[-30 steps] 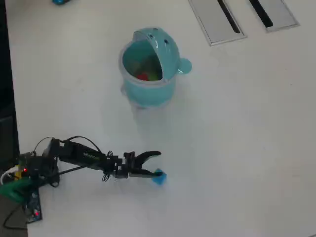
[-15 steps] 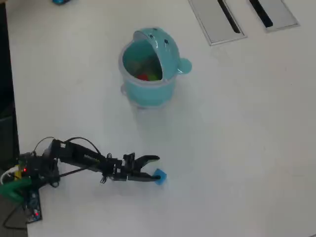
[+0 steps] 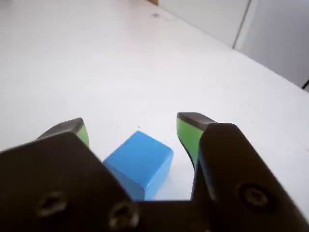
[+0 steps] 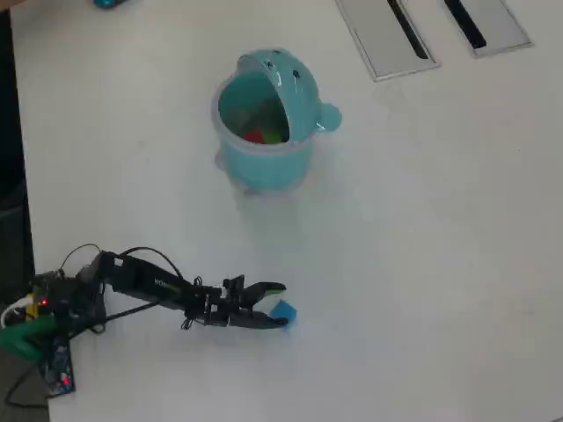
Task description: Grasp RGB lego blocks and put them in the bin one by one.
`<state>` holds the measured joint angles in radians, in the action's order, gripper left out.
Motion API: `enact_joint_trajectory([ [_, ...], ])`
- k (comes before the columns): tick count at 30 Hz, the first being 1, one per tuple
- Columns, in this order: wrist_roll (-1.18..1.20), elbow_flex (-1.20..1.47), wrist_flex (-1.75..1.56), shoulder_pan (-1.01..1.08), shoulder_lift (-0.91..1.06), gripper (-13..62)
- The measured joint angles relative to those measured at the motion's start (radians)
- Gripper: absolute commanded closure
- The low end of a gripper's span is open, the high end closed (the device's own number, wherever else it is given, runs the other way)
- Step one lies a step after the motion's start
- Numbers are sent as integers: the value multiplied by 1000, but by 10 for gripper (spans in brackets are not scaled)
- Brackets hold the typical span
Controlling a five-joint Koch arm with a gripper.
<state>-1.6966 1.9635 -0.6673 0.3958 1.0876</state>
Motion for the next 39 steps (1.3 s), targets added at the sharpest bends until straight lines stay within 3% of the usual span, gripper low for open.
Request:
enact_joint_trajectory([
  [19, -295, -48, 209, 17, -6, 141],
  [39, -311, -176, 414, 8, -12, 146],
])
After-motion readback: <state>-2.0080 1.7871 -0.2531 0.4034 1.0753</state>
